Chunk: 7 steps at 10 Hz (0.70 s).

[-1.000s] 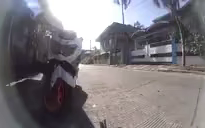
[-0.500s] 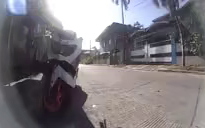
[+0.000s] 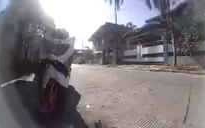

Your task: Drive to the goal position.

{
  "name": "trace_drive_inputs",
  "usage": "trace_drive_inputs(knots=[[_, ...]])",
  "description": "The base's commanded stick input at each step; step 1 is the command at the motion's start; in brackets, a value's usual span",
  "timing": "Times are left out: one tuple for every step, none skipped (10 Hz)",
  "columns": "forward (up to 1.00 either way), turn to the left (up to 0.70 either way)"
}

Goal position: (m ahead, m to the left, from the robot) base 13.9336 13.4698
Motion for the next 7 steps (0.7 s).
trace_drive_inputs(knots=[[0.00,-0.70],[0.00,-0.70],[0.00,-0.70],[0.00,-0.68],[0.00,-0.49],[0.00,-0.03],[0.00,0.00]])
